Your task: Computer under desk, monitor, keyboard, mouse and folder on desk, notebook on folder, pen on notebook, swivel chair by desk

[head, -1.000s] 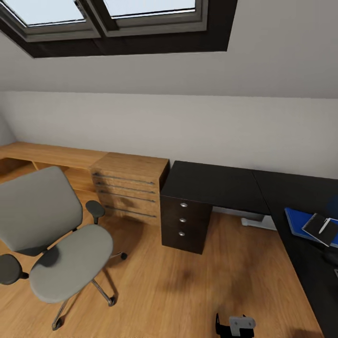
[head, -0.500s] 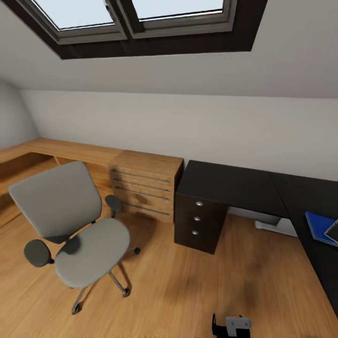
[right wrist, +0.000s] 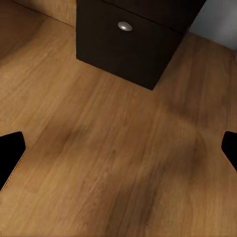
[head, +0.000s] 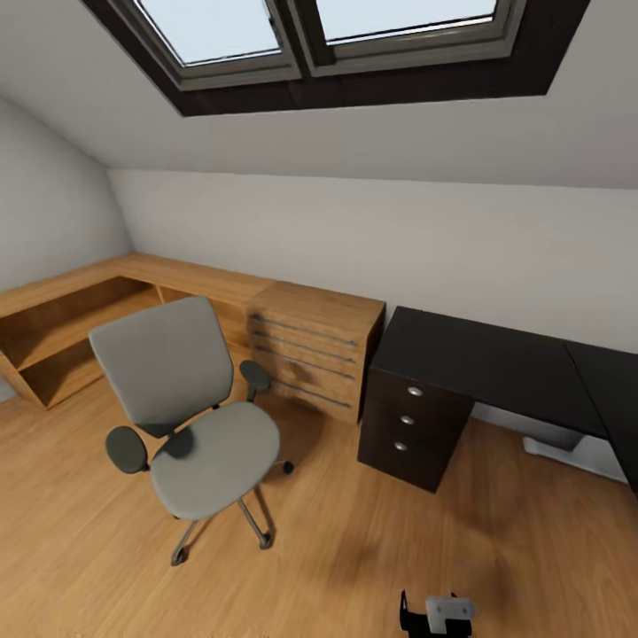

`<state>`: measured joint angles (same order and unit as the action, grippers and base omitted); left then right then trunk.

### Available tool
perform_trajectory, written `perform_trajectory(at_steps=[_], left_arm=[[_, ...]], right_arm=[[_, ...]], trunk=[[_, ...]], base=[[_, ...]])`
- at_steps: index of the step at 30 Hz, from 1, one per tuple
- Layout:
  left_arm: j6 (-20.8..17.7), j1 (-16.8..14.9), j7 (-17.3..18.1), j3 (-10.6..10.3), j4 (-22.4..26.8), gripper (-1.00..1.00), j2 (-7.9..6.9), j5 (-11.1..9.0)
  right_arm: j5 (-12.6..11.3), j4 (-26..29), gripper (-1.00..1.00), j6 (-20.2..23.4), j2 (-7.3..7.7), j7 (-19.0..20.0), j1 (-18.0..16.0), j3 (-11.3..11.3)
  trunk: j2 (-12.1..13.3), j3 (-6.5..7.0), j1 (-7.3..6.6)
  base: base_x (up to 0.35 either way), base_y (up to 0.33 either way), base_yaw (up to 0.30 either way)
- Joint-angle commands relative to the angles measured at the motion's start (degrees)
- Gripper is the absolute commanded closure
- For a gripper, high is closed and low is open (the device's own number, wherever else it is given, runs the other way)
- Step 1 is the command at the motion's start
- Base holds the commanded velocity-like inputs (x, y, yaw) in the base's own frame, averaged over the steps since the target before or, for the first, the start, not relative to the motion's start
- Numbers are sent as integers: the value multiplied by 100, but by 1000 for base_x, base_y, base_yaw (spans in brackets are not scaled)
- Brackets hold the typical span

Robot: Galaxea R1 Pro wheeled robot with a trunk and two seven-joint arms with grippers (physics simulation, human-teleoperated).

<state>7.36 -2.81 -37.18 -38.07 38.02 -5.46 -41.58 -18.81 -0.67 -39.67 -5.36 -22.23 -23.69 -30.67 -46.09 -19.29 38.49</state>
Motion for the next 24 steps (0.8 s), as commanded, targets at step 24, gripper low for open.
perform_trajectory(at_steps=[24], left_arm=[[45, -5, 735, 44, -202, -100, -11, -63]], right_arm=[[-27, 5, -100, -6, 33, -45, -4, -21]], trunk=[[-6, 26, 1]], base=[[0, 0, 280]])
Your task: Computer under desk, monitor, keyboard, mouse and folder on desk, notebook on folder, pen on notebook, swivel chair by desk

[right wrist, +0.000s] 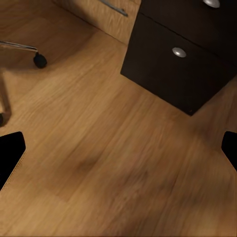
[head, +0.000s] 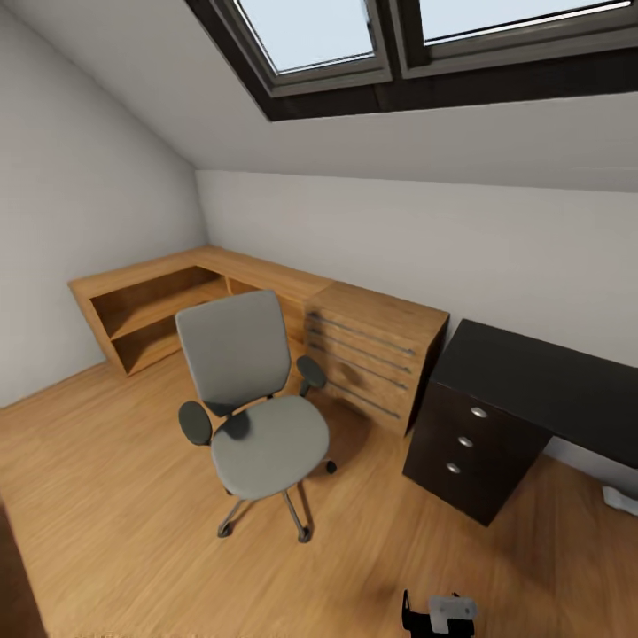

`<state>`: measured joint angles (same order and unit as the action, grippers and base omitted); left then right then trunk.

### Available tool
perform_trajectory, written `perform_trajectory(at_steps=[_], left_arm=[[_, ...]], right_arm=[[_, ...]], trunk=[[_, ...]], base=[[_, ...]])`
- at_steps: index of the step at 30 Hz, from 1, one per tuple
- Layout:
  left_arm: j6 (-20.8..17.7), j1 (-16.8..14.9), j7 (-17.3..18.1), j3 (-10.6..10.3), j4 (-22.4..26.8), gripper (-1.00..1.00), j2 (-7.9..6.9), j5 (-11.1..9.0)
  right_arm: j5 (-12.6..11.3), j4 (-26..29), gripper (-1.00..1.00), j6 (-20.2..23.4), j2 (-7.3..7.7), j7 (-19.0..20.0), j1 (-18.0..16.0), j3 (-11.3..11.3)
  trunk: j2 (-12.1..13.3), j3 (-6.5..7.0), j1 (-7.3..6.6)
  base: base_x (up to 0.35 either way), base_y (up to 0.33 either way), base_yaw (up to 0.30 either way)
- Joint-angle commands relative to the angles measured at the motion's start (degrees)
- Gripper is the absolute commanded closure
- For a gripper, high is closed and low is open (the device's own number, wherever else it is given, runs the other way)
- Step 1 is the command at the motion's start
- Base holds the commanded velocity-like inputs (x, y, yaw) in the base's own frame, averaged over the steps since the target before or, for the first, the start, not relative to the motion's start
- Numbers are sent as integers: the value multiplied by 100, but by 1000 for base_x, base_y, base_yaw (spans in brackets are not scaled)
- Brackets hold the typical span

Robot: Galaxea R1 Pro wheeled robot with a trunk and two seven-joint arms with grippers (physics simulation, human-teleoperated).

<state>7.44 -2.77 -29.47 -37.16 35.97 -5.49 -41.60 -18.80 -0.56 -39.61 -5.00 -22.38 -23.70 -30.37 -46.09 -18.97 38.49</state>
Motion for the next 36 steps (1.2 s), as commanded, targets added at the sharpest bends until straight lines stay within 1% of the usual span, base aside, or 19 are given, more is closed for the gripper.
perform_trajectory(at_steps=[1, 2, 3, 4, 5, 9, 14, 24, 26, 28, 30, 31, 36], left_arm=[[37, -8, -28, -12, -12, -100, -9, -62], [37, -7, -20, 29, -22, -100, -8, -63], [38, -6, -7, 115, -40, -100, -7, -65], [38, -6, -7, 115, -40, -100, -7, -65], [35, -5, 6, 198, -52, -100, -6, -66], [33, -4, 35, 301, -64, -100, -5, -67], [34, -4, 93, 351, -69, -100, -2, -67], [65, -4, 136, 377, -66, -100, 24, -56], [170, -4, 132, 380, -68, -100, 26, -58], [355, -4, 130, 382, -68, -100, 28, -63], [588, -4, 125, 383, -68, -100, 29, -73], [807, -4, 122, 383, -69, -100, 29, -80], [1099, -4, 110, 384, -71, -100, 30, -95]], right_arm=[[-27, -6, -100, -12, -2, -30, -3, -49], [-27, -6, -100, -12, -2, -30, -3, -49], [-27, -6, -100, -12, -1, -30, -3, -48], [-27, -6, -100, -12, -1, -30, -3, -48], [-27, -6, -100, -12, -1, -30, -3, -48], [-27, -6, -100, -12, -1, -28, -3, -48], [-27, -6, -100, -12, -5, -24, -3, -53], [-27, -6, -100, -12, 14, -21, -3, -40], [-27, -6, -100, -12, 33, -21, -3, -28], [-27, -3, -100, -12, 49, -21, -3, -19], [-27, -1, -100, -12, 60, -21, -3, -14], [-27, 1, -100, -12, 66, -21, -3, -10], [-68, 2, -100, -12, 75, -21, -3, -6]], trunk=[[-6, -7, 1], [-6, -7, 1], [-6, -7, 1], [-6, -7, 1], [-6, -7, 1], [-6, -7, 1], [-6, -7, 1], [-6, -3, 1], [-6, 0, 1], [-6, 3, 1], [-6, 7, 1], [-6, 10, 1], [-6, 22, 1]], base=[[0, 0, 280], [0, 0, 280], [0, 0, 280], [0, 0, 280], [0, 0, 280], [0, 0, 280], [0, 0, 280], [0, 0, 280], [0, 0, 280], [0, 0, 280], [0, 0, 280], [0, 0, 280], [0, 0, 280]])
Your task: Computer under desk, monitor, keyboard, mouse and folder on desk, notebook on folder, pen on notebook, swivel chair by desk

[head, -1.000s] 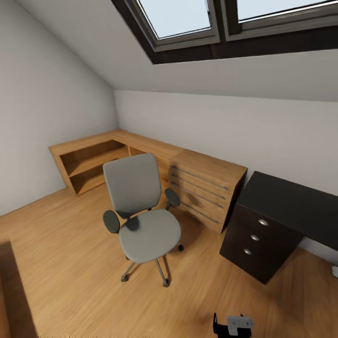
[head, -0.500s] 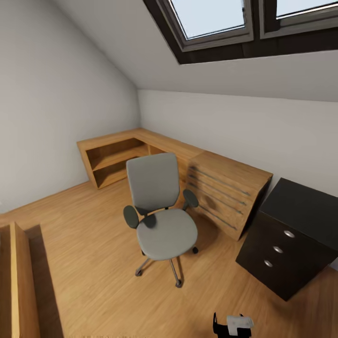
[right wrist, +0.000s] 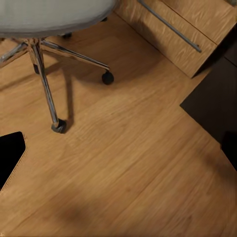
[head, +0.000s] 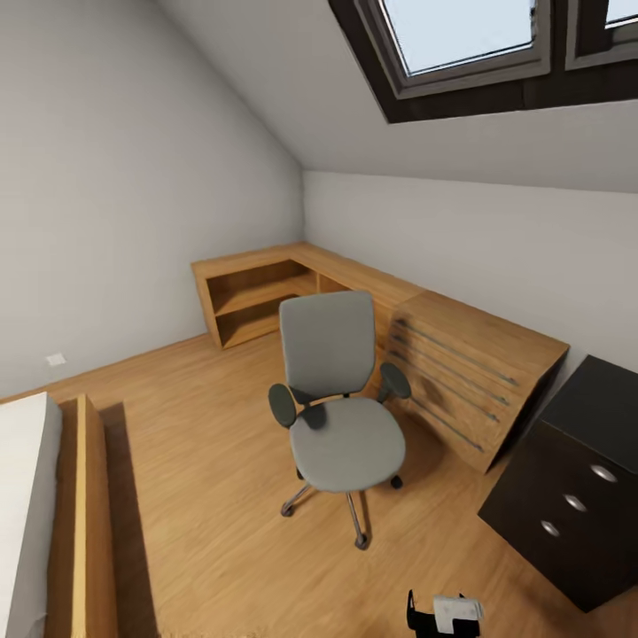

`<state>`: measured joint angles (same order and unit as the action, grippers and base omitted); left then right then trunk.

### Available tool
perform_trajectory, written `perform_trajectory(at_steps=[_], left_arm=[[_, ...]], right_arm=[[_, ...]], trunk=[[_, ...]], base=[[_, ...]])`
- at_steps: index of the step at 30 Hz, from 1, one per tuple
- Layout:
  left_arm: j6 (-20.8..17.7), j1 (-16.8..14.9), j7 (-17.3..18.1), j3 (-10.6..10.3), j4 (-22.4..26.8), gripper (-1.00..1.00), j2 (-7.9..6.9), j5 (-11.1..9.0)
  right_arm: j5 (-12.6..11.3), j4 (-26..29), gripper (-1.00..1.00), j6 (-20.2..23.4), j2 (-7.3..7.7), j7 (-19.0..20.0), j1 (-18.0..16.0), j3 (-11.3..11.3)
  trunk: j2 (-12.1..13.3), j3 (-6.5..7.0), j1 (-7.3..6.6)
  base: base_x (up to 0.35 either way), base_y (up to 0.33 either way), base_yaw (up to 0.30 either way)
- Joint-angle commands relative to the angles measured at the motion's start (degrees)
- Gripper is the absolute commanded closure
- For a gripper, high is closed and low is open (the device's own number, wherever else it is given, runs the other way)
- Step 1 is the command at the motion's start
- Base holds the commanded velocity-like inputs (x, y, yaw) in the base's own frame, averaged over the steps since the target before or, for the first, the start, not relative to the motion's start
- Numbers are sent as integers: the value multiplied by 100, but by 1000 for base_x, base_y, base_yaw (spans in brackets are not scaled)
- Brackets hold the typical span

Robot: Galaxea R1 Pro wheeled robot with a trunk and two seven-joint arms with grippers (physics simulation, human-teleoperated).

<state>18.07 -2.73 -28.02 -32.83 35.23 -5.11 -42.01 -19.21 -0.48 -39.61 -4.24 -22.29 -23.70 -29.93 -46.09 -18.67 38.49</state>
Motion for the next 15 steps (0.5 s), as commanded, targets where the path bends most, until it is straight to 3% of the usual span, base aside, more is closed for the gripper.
perform_trajectory(at_steps=[1, 8, 15], left_arm=[[68, -8, -39, -48, 3, -100, -8, -56], [179, -8, -60, -41, 8, -100, -4, -49], [201, -8, -56, -43, 10, -100, 0, -36]], right_arm=[[-51, -5, -100, -11, -3, -30, -3, -50], [-270, 3, -100, -19, -9, -30, -3, -53], [-331, 29, -100, -27, -1, -35, -3, -49]], trunk=[[-5, -4, 1], [-5, 19, 1], [-5, 45, 1]], base=[[0, 0, 280], [0, 0, 280], [0, 0, 278]])
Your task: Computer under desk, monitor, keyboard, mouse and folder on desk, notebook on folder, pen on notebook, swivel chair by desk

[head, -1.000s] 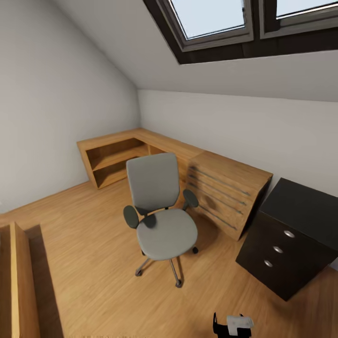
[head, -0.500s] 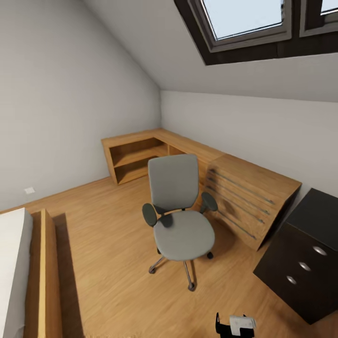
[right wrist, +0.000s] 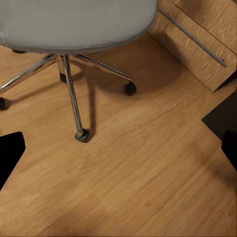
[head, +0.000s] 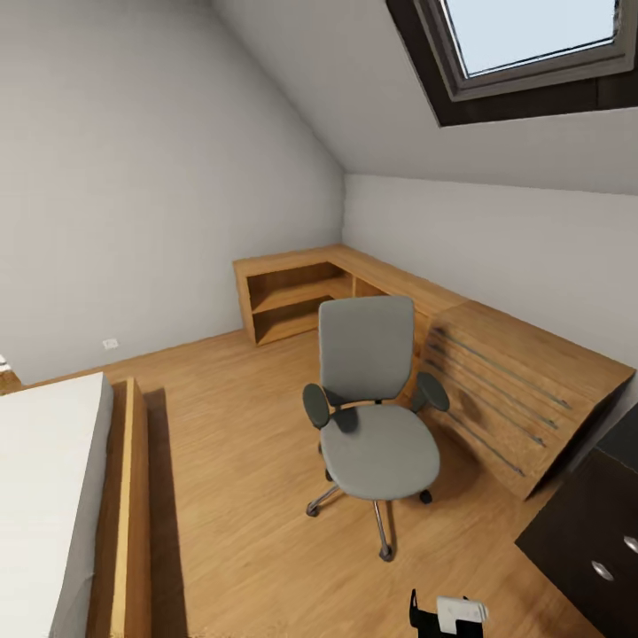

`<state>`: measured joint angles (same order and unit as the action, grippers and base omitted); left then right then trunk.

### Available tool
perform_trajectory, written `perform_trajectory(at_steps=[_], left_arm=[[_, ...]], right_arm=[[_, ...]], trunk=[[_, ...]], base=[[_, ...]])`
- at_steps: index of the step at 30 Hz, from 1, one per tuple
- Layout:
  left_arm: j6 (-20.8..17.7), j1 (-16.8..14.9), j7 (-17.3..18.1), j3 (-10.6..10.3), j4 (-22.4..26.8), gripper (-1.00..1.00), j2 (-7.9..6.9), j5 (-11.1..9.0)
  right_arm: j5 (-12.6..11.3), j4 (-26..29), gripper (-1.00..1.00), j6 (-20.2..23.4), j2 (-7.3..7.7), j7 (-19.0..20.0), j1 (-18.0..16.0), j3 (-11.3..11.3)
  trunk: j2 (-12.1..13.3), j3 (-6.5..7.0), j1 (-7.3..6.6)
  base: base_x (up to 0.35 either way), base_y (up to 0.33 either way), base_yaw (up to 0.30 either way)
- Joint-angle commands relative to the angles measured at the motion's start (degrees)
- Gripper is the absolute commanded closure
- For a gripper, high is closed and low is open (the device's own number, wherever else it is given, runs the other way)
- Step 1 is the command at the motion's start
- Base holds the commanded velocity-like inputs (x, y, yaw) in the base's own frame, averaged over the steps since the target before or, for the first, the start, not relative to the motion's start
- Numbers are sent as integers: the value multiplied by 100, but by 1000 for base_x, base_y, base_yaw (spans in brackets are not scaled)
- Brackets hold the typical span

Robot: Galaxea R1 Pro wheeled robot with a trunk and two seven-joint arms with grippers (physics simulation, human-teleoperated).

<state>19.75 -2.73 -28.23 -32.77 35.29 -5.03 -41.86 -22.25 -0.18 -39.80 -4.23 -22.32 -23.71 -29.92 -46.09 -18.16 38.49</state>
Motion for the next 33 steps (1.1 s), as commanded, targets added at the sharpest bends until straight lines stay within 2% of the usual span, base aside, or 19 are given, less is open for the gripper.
perform_trajectory(at_steps=[1, 7, 9, 14, 20, 33], left_arm=[[35, -8, -33, -50, 4, -100, -7, -45], [53, -9, -5, -75, 4, -100, -7, -16], [243, -10, -1, -72, 2, -100, -7, -24], [400, -9, 0, -71, -4, -100, -7, -39], [420, -8, 1, -85, -26, -100, -7, -41], [429, -8, -22, -89, -31, -100, -4, -30]], right_arm=[[-36, 5, -100, -9, 0, -30, -2, -49], [-49, 21, -100, -15, -17, -40, -2, 18], [-50, 25, -100, -18, -24, -43, -2, 107], [-45, 27, -100, -48, -22, -38, -2, 138], [-43, 27, -100, -61, -20, -36, -2, 141], [-16, 19, -100, -63, -32, -23, -2, 125]], trunk=[[-5, -3, 1], [-5, 20, 1], [-5, 28, 1], [-5, 43, 1], [-5, 46, 1], [-5, 46, 1]], base=[[0, 0, 278], [0, 0, 273], [0, 0, 266], [14, -100, 266], [97, -294, 249], [3, -7, 235]])
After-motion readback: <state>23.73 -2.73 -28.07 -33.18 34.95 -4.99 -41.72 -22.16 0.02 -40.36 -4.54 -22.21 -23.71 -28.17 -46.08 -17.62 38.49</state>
